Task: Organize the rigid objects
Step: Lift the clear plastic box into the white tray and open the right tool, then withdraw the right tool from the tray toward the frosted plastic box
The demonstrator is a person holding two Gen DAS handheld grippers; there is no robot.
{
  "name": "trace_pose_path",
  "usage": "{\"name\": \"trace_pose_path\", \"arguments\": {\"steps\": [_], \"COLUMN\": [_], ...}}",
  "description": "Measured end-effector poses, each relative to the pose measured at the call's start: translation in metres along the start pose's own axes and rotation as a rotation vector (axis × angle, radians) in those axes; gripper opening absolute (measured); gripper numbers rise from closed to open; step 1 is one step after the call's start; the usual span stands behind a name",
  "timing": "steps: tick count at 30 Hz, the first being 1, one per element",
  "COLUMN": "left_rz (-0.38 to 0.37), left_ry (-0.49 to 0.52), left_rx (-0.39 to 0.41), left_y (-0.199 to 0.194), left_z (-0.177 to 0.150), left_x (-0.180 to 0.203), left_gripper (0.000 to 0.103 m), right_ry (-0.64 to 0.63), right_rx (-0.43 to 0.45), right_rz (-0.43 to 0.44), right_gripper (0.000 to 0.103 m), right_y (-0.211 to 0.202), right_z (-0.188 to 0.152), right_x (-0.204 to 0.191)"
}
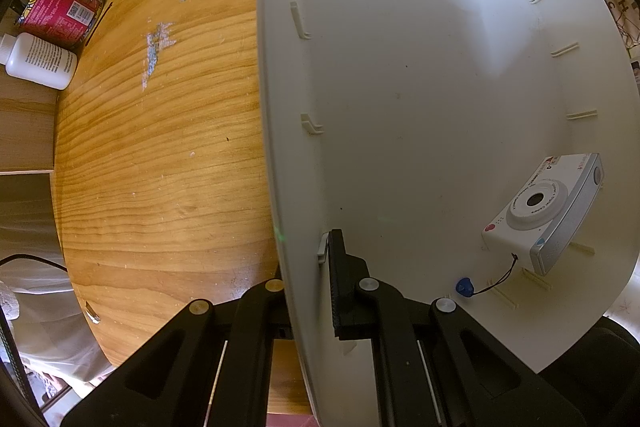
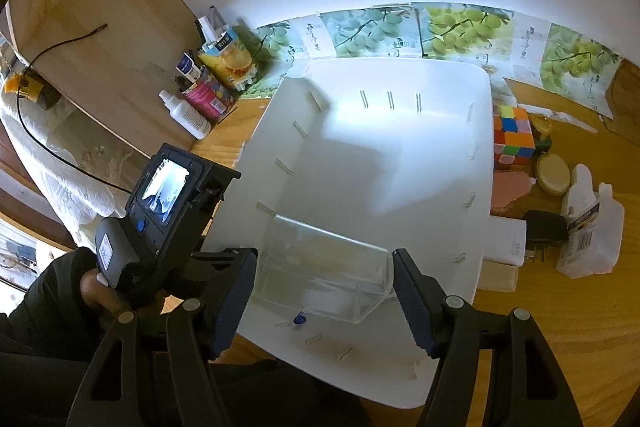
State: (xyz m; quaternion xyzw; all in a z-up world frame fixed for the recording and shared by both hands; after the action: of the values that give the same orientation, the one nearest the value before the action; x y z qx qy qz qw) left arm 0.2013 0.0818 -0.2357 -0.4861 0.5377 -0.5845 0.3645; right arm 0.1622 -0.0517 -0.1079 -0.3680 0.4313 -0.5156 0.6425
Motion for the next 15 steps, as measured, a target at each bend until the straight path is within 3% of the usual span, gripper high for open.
{"name": "trace_pose_path", "arguments": {"steps": [4, 15], "left_rz": [0.001, 0.008], "left_ry": [-0.001, -0.001], "left_rx": [0.0, 0.001], "left_y": [0.0, 0.001], "left_z": [0.0, 0.002], "left_x": [-0.001, -0.003], "left_gripper": [0.006, 0.007], "right_ry": [0.004, 0.054], "right_rx": [-0.003, 0.017], "right_rz": [-0.013, -0.084], "right_gripper": [0.077, 0.077], "right_y": [0.0, -0.003], "right_z": [0.0, -0.003], "right_x": [0.001, 0.023]}}
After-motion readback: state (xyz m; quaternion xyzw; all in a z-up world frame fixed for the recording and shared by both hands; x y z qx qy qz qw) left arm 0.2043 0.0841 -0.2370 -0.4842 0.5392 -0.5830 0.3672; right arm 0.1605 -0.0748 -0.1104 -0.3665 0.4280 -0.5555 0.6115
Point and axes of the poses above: each gripper's, at about its wrist camera, not at the fingertips, and y roughly the way its jaws point, x to its right, z to its top, the point moved 2 cm from there along y, roughly the way its jaws point, and after that the axes turned 10 degrees about -z, right-handed, at the moved point
